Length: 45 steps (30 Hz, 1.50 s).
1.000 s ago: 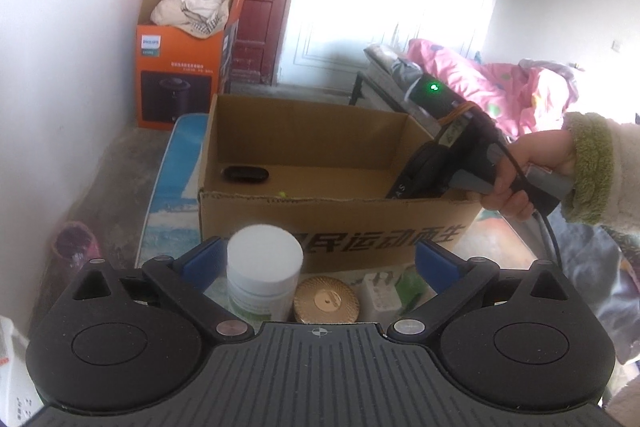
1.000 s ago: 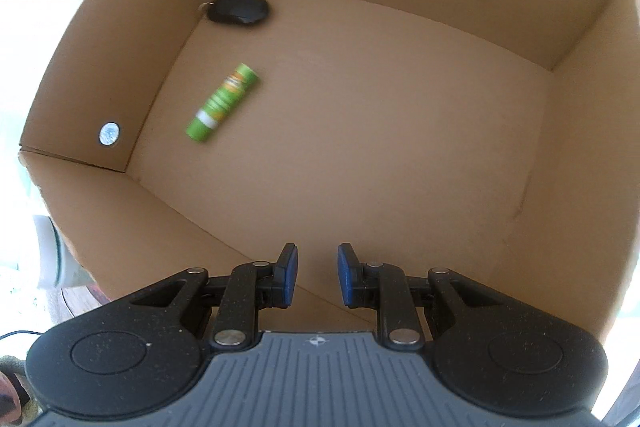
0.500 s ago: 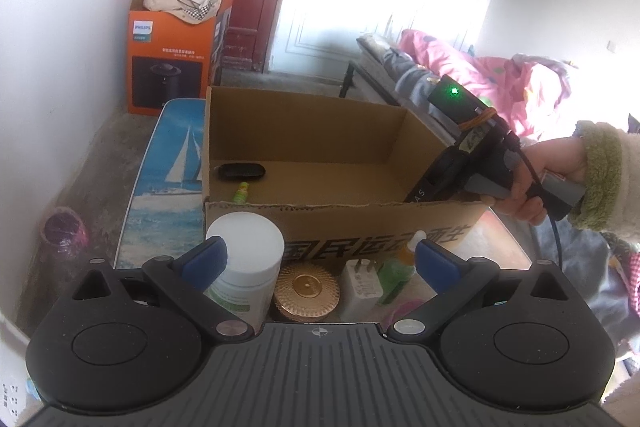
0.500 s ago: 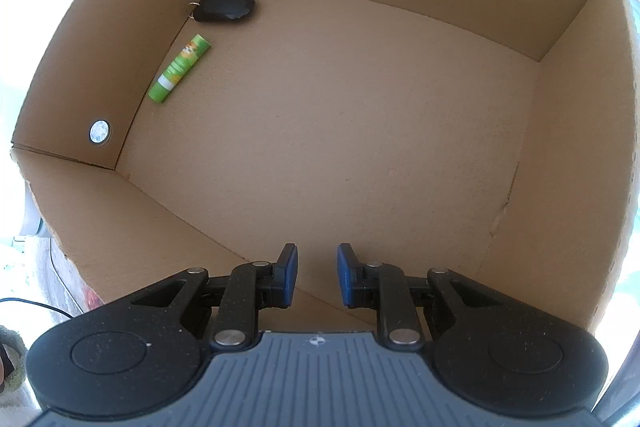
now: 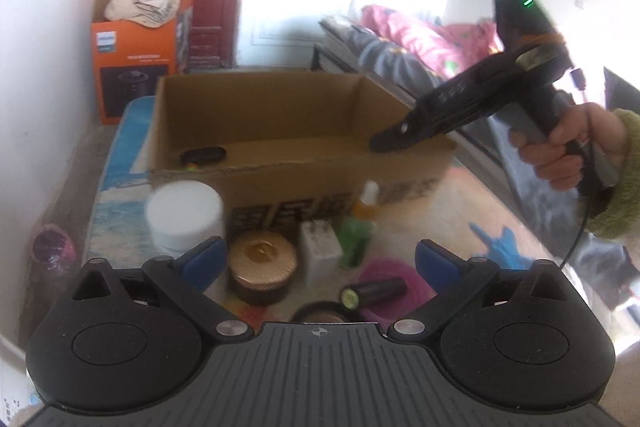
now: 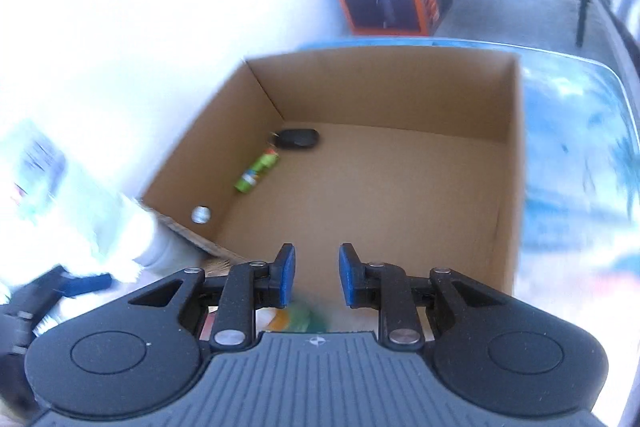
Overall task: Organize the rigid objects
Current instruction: 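Move the right gripper back to the pink bowl, then grasp the black cylinder with gold end in the pink bowl with the right gripper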
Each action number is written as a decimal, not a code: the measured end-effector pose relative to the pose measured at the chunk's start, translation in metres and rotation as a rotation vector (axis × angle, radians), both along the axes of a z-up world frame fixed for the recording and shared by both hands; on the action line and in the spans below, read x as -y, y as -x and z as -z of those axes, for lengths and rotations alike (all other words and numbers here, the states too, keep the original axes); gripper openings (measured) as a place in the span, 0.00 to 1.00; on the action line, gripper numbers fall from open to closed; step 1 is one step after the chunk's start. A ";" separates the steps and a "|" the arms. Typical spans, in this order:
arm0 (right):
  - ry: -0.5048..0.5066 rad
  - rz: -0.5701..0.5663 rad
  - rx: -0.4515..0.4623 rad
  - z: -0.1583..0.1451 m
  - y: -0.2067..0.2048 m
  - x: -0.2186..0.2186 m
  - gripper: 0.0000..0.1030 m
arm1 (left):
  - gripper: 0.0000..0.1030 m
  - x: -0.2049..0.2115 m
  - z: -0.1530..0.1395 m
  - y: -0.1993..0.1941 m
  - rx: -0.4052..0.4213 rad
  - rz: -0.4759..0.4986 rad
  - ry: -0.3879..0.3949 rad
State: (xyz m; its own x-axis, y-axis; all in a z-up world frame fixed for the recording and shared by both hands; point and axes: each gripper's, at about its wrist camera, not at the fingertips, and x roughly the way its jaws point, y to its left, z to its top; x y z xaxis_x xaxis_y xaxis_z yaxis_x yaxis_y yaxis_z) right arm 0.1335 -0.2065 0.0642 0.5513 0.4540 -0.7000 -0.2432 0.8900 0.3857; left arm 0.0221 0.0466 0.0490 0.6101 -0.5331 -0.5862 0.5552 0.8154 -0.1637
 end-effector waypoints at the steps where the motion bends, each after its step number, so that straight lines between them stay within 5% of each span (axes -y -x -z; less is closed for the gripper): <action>1: -0.034 0.030 0.027 0.000 0.015 0.006 0.34 | 0.98 0.006 0.004 0.002 -0.004 0.017 -0.012; 4: -0.115 0.125 0.096 -0.002 0.055 0.024 0.50 | 0.98 0.027 0.016 0.008 -0.011 0.067 -0.059; 9: -0.309 0.220 0.097 0.011 0.092 0.042 0.50 | 0.90 0.054 0.031 0.013 0.011 0.125 -0.135; 19: -0.574 0.222 -0.245 0.087 0.079 0.027 0.50 | 0.58 0.068 0.050 0.002 -0.016 0.143 -0.218; 30: -0.537 0.246 -0.343 0.109 0.078 0.017 0.50 | 0.32 0.057 0.053 0.002 -0.154 0.187 -0.124; 45: -0.479 0.275 -0.368 0.117 0.065 0.017 0.38 | 0.28 0.074 0.053 -0.011 -0.156 0.172 -0.145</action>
